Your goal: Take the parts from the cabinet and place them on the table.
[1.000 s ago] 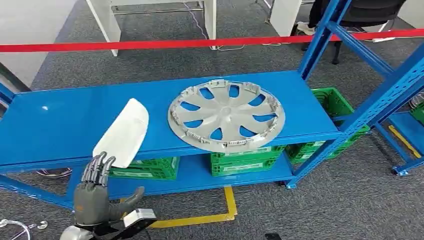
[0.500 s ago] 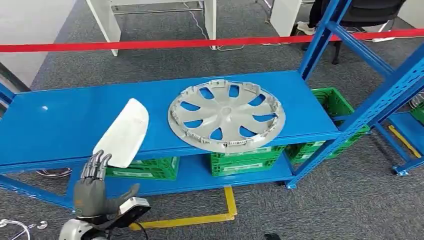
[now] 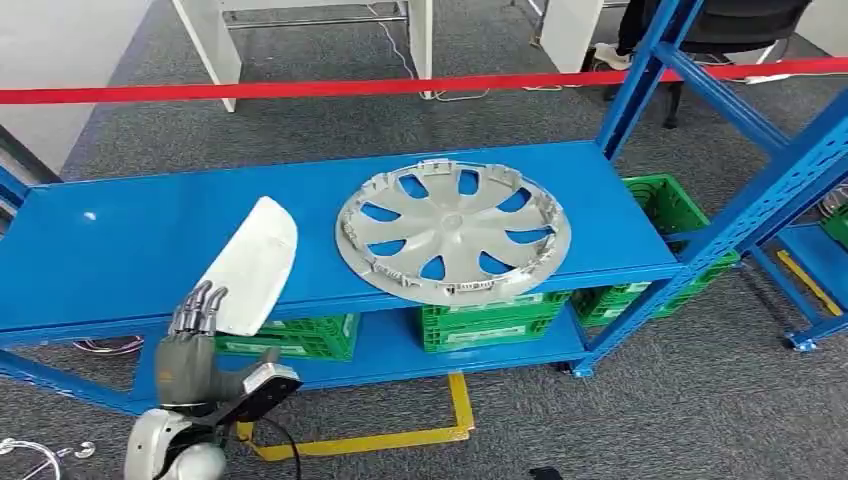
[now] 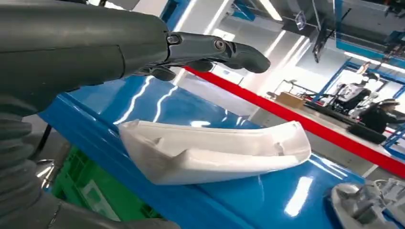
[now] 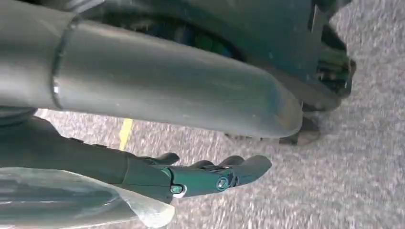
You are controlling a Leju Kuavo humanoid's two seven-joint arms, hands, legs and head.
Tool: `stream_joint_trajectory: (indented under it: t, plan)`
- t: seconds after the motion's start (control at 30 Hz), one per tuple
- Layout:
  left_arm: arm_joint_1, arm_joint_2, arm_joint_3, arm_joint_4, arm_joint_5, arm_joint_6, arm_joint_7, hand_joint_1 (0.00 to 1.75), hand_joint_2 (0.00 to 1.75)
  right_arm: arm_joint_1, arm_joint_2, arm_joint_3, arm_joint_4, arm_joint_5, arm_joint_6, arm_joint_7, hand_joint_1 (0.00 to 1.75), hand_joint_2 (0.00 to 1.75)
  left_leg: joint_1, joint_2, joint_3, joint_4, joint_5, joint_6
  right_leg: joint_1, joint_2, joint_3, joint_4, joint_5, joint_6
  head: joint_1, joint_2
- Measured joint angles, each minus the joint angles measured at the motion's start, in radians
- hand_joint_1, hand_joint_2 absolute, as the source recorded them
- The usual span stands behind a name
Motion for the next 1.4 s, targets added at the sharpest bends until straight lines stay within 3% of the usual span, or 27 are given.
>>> stream_joint_trajectory:
  t: [0.23, 0.27, 0.33, 0.37, 0.43, 1.07, 1.13, 1.27, 1.4]
  plan:
    - [-0.021, 0.0, 0.0, 0.029, 0.01, -0.023, 0.011, 0.0, 1.75, 0.0, -0.009, 0.013, 0.001, 0.002, 0.002, 0.003, 0.0, 0.0, 0.0, 0.0, 0.0, 0.0, 0.0, 0.0, 0.0, 0.0, 0.0, 0.0, 0.0, 0.0, 0.0, 0.0]
    - [-0.023, 0.0, 0.0, 0.034, 0.01, -0.024, 0.014, 0.14, 1.75, 0.0, -0.009, 0.013, 0.001, 0.002, 0.002, 0.003, 0.0, 0.0, 0.0, 0.0, 0.0, 0.0, 0.0, 0.0, 0.0, 0.0, 0.0, 0.0, 0.0, 0.0, 0.0, 0.0]
    - [-0.028, 0.0, 0.0, 0.043, 0.012, -0.035, 0.019, 0.8, 1.75, 0.0, -0.01, 0.014, 0.001, 0.002, 0.002, 0.004, 0.0, 0.0, 0.0, 0.0, 0.0, 0.0, 0.0, 0.0, 0.0, 0.0, 0.0, 0.0, 0.0, 0.0, 0.0, 0.0]
    - [-0.03, 0.0, 0.0, 0.048, 0.013, -0.039, 0.021, 1.55, 1.75, 0.0, -0.01, 0.014, 0.001, 0.002, 0.002, 0.005, 0.0, 0.0, 0.0, 0.0, 0.0, 0.0, 0.0, 0.0, 0.0, 0.0, 0.0, 0.0, 0.0, 0.0, 0.0, 0.0]
    - [-0.033, 0.0, 0.0, 0.058, 0.013, -0.046, 0.025, 1.75, 1.75, 0.0, -0.01, 0.016, 0.001, 0.002, 0.003, 0.005, 0.0, 0.0, 0.0, 0.0, 0.0, 0.0, 0.0, 0.0, 0.0, 0.0, 0.0, 0.0, 0.0, 0.0, 0.0, 0.0]
    - [-0.084, 0.003, 0.0, 0.114, -0.005, -0.024, 0.053, 1.75, 1.75, -0.001, -0.011, 0.016, 0.002, -0.012, 0.006, -0.002, 0.0, 0.0, 0.0, 0.0, 0.0, 0.0, 0.0, 0.0, 0.0, 0.0, 0.001, 0.0, 0.0, 0.0, 0.0, 0.0]
    - [-0.088, 0.005, 0.0, 0.115, 0.001, -0.002, 0.033, 1.75, 1.75, -0.001, -0.011, 0.016, 0.002, -0.014, 0.005, -0.003, 0.0, 0.0, 0.0, 0.0, 0.0, 0.0, 0.0, 0.0, 0.0, 0.0, 0.001, 0.0, 0.0, 0.0, 0.0, 0.0]
    - [-0.077, -0.002, 0.028, 0.074, -0.001, 0.012, -0.077, 1.75, 1.75, -0.001, -0.012, 0.016, 0.003, -0.018, 0.004, -0.008, 0.0, 0.0, 0.0, 0.0, 0.0, 0.0, 0.0, 0.0, 0.0, 0.0, 0.001, 0.0, 0.0, 0.0, 0.0, 0.0]
    - [-0.07, -0.011, 0.046, 0.047, -0.001, 0.013, -0.092, 1.75, 1.75, -0.001, -0.012, 0.016, 0.003, -0.019, 0.004, -0.008, 0.0, 0.0, 0.0, 0.0, 0.0, 0.0, 0.0, 0.0, 0.0, 0.0, 0.0, 0.0, 0.0, 0.0, 0.0, 0.0]
